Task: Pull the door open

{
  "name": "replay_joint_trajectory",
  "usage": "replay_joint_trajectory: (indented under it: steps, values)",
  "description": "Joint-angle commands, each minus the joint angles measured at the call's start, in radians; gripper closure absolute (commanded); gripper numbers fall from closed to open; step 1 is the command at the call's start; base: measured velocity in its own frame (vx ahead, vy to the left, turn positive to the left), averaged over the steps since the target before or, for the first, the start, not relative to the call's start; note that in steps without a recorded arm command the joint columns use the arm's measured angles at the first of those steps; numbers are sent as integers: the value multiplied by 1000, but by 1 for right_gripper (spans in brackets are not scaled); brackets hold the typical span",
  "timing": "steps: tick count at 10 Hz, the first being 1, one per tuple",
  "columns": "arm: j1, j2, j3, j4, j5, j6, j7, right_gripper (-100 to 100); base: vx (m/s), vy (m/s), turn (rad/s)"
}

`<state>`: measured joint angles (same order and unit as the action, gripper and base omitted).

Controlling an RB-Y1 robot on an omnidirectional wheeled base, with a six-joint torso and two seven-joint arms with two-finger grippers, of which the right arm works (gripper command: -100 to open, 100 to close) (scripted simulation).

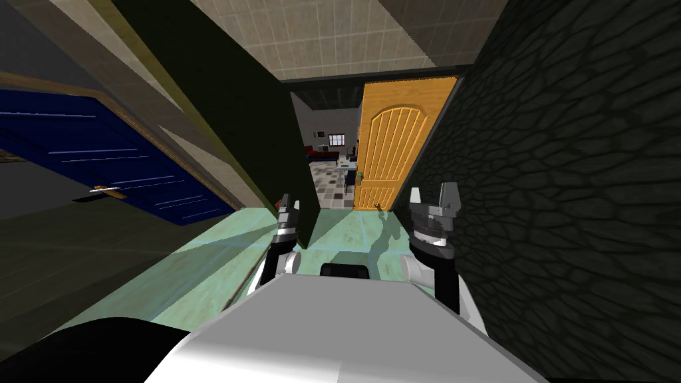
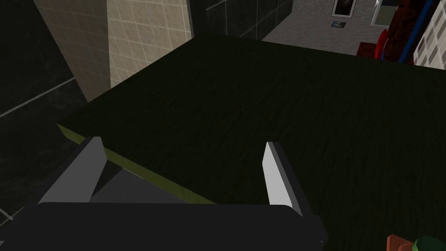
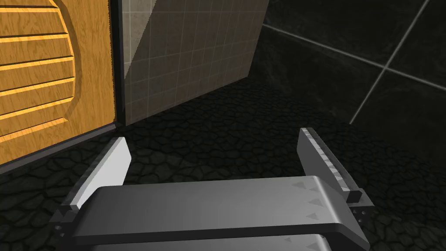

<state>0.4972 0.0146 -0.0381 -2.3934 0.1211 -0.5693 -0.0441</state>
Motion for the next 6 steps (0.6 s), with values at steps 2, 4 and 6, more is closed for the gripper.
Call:
replay_joint_trajectory:
  steps: [2, 4, 6]
  values:
    - [-32, -21, -5, 69, -21, 2, 2, -100, 95, 32, 72]
    - [-49, -32, -8, 105, -32, 4, 3, -100, 69, -32, 45]
    - [-71, -45, -12, 152, -46, 5, 5, -100, 57, -11, 54]
